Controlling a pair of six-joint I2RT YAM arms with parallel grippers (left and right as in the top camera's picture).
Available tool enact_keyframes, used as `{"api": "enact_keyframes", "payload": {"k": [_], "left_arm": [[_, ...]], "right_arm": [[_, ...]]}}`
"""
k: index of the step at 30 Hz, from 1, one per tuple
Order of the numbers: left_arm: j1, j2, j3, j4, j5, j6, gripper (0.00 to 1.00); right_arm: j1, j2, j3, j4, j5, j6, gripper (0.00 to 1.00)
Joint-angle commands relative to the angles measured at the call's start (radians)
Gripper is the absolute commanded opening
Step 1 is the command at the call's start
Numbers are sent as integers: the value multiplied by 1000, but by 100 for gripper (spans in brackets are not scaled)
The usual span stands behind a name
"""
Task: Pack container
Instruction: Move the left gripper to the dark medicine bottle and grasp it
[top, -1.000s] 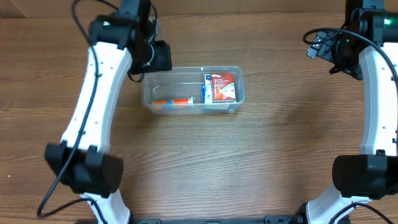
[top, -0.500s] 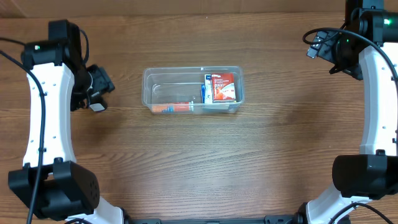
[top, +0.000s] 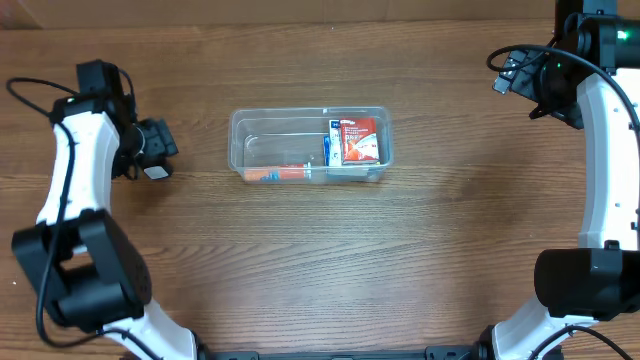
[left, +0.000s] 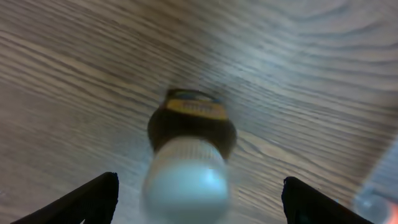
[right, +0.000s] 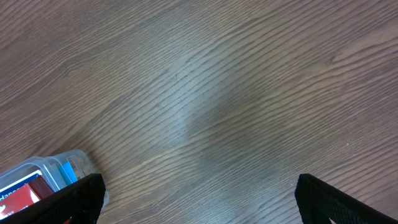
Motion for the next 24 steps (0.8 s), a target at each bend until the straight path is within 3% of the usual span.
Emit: {"api": "enact_keyframes", "payload": {"k": [1,8,17,24], "left_arm": [[2,74,-11,26,-9,52,85],[2,84,-10,89,-29,68,74],[2,84,-8,82,-29,67,23],[2,83,114,-24,-29,67,15]], "right_arm": [[-5,-9,20,3,7,-5,100],[-5,-9,20,3,7,-5,100],[-5,-9,20,3,7,-5,100],[-5,-9,20,3,7,-5,100]]}}
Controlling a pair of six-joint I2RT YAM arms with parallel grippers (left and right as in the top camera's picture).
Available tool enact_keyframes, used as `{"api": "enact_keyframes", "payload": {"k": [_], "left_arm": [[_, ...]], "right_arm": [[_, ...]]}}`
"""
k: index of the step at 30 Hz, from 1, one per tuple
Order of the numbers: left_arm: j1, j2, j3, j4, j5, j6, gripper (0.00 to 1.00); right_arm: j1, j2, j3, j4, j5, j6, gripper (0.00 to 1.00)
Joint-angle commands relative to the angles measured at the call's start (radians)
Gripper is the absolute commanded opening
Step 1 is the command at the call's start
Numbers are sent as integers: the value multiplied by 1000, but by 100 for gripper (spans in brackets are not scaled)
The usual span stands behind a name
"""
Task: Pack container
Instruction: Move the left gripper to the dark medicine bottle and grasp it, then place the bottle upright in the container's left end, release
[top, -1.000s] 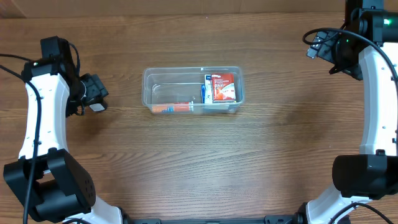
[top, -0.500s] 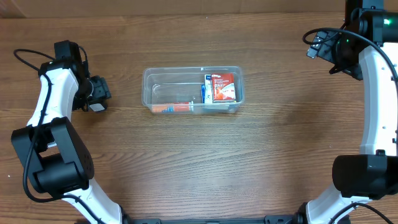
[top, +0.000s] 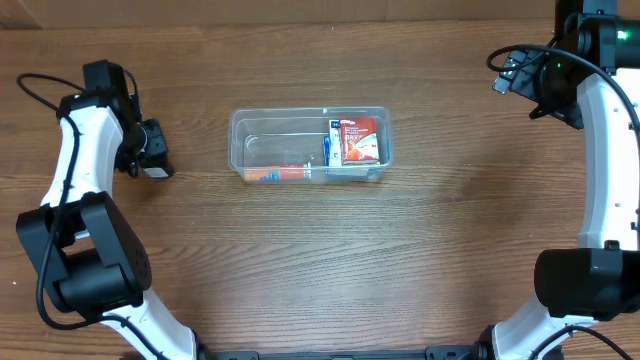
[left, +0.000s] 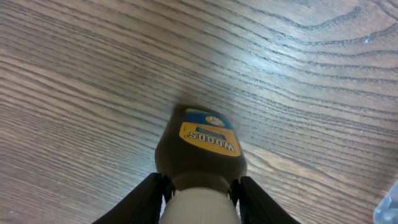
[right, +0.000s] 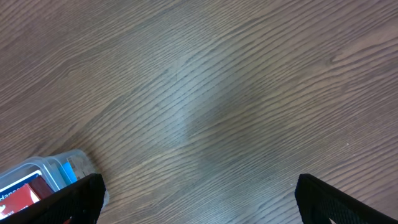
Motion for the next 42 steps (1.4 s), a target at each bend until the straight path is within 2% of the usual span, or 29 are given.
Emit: {"api": "enact_keyframes", "payload": {"k": [1,9,16,22,27,30,34,42], "left_arm": [[2,18,106,-64,-5,7,15],[-1,18,150,-143,6,-6,9],[-31,18,392,-322,126,-18,7],[-244,18,615,-450,124,-5,8],[-488,18,649,-366,82,5,10],[-604,18,649,-323,-53,-136,11],[-637,18,636,-366,-88,-308,11],[-636,18,410,-327,-141,-436,11]], "right_arm": [[-5,-9,20,3,8,-5,100],[-5,-9,20,3,8,-5,100],[-5,-9,20,3,8,-5,100],[-5,-9,20,3,8,-5,100],[-5,-9,20,3,8,-5,100],[-5,-9,20,3,8,-5,100],[-5,-9,20,3,8,-5,100],[-5,-9,20,3,8,-5,100]]}}
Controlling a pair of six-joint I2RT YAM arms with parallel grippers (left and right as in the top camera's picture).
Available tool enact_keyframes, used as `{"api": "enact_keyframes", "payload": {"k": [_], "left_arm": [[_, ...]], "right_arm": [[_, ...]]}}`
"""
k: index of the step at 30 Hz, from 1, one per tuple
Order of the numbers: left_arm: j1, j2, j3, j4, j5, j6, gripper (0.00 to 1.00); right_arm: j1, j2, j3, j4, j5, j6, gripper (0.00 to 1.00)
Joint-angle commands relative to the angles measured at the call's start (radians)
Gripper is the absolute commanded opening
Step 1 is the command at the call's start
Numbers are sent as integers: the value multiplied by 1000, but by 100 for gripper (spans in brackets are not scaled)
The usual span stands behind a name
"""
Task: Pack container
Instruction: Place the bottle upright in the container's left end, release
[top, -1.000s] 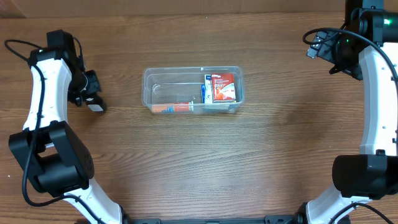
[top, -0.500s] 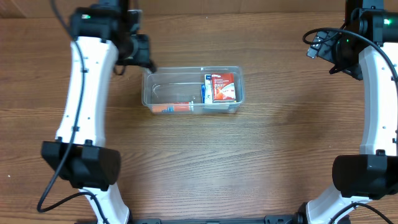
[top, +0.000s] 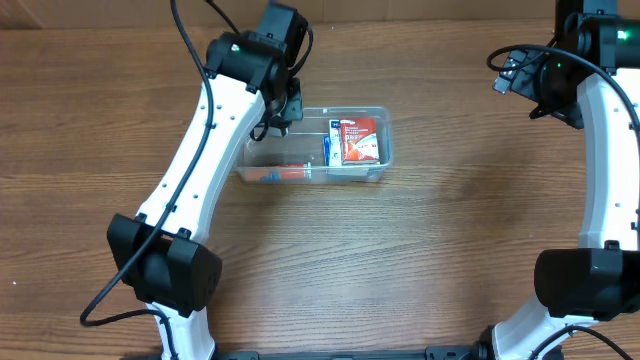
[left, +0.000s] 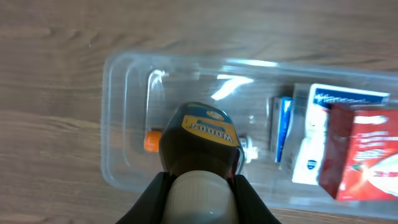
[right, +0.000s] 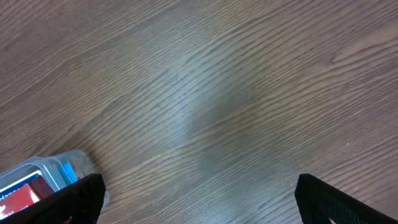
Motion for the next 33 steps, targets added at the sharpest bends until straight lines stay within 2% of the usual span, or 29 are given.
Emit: {"api": "enact_keyframes", "payload": {"k": [1,7,18,19,21,22,23,27,30,31,32,33], "left_arm": [[4,-7,-89,39,-32,-73,12],[32,-7,-226,151,-29,-100,14],[51,-7,-391,264,-19,-153,13],[51,-7,-394,264,-20,-167,16],[51,-7,-396,273,-20,-171,33],[51,-7,-396,282,-19,-171,49],[51,-7,-396,290,-19,-173,57],[55,-7,-367,294,-16,-173,64],[71,-7,-233,205,15,-135,66],[72,-7,-156,132,14,-114,76],[72,-8,-73,57,13,-90,95],[71,-13,24,-38,12,-69,100]], "right_arm": [[-5,-9,20,2,8,-5,100],[-5,-9,20,2,8,-5,100],[-5,-9,20,2,8,-5,100],[-5,-9,20,2,8,-5,100],[-5,-9,20,2,8,-5,100],[-5,-9,20,2,8,-5,100],[-5,-9,20,2,8,-5,100],[-5,-9,20,2,8,-5,100],[-5,-9,20,2,8,-5,100],[-5,-9,20,2,8,-5,100],[-5,-9,20,2,8,-5,100],[-5,-9,20,2,8,-5,100]]}}
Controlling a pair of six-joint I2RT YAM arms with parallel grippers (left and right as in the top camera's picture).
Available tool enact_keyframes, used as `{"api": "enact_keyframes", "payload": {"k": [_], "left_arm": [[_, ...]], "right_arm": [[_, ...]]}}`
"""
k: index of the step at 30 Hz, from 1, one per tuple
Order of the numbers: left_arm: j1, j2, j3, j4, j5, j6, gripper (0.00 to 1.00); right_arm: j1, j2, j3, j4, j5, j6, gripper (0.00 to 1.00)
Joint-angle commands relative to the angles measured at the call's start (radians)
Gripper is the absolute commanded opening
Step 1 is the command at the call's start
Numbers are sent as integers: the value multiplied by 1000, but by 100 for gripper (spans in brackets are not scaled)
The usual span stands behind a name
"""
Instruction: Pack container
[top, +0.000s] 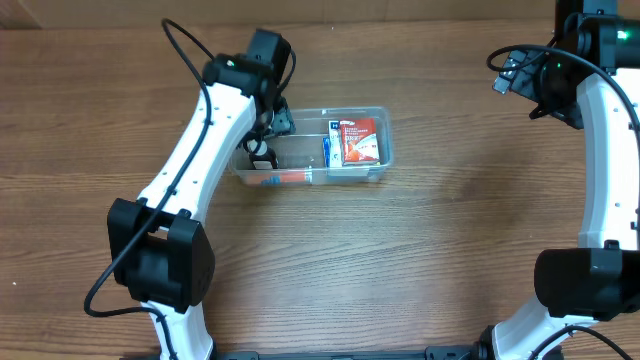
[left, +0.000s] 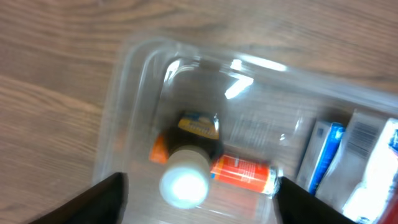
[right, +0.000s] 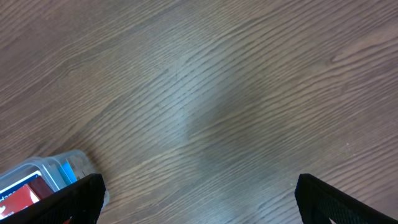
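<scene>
A clear plastic container (top: 236, 125) lies on the wooden table. In its left end stands a brown bottle (left: 198, 127) with a white cap (left: 185, 182) and a yellow-and-blue label, seen from above. An orange tube (left: 243, 170) lies beside it along the front wall. A red box (top: 359, 140) and a blue-and-white pack (top: 332, 148) fill the right end. My left gripper (left: 198, 202) hangs open above the bottle, fingers wide on either side and apart from it. My right gripper (right: 199, 208) is open over bare wood at the far right.
The container's corner with the red box (right: 18, 191) shows at the left edge of the right wrist view. The left arm (top: 205, 120) reaches across the table's left half to the container. Wood table (top: 420, 260) lies all around.
My left gripper has opened and let go of the bottle. The bottle now stands in the container's left end, lower than before. The right arm has not moved.
My left gripper was open around the bottle standing on the table at the far left. Then it was shut on the bottle there. Later it held the bottle over the container's left end. Now the bottle stands inside, released.
</scene>
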Motion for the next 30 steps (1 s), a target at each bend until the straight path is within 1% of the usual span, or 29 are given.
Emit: {"api": "enact_keyframes", "payload": {"k": [1,2,4,5,7,8,9,10,11,12,16,18,19,20,22,23,25,26,28,30], "left_arm": [[5,-22,261,-206,0,63,100],[2,-37,352,-317,-6,63,100],[-6,-68,421,-426,-5,62,100],[-13,-98,443,-457,19,82,100],[-27,-169,443,-457,255,117,100],[-29,-184,443,-457,309,115,100],[-30,-198,443,-457,364,158,100],[-30,-203,442,-457,370,188,100],[-30,-204,442,-457,364,190,100],[-30,-204,442,-457,409,222,100],[-30,-216,442,-457,389,235,100],[-30,-238,441,-457,300,240,100],[-31,-256,440,-457,253,277,100],[-32,-292,431,-449,201,366,100],[-33,-364,384,-369,191,555,100],[-21,-443,312,-261,204,648,100],[31,-546,200,-132,241,658,100],[69,-602,124,-62,285,658,100],[164,-755,-78,80,378,662,100],[201,-887,-266,191,399,666,100]], "right_arm": [[-5,-9,20,3,8,-5,100],[-5,-9,20,3,8,-5,100],[-5,-9,20,3,8,-5,100],[-5,-9,20,3,8,-5,100],[-5,-9,20,3,8,-5,100],[-5,-9,20,3,8,-5,100],[-5,-9,20,3,8,-5,100],[-5,-9,20,3,8,-5,100],[-5,-9,20,3,8,-5,100],[-5,-9,20,3,8,-5,100],[-5,-9,20,3,8,-5,100],[-5,-9,20,3,8,-5,100],[-5,-9,20,3,8,-5,100],[-5,-9,20,3,8,-5,100],[-5,-9,20,3,8,-5,100],[-5,-9,20,3,8,-5,100],[-5,-9,20,3,8,-5,100],[-5,-9,20,3,8,-5,100],[-5,-9,20,3,8,-5,100],[-5,-9,20,3,8,-5,100]]}}
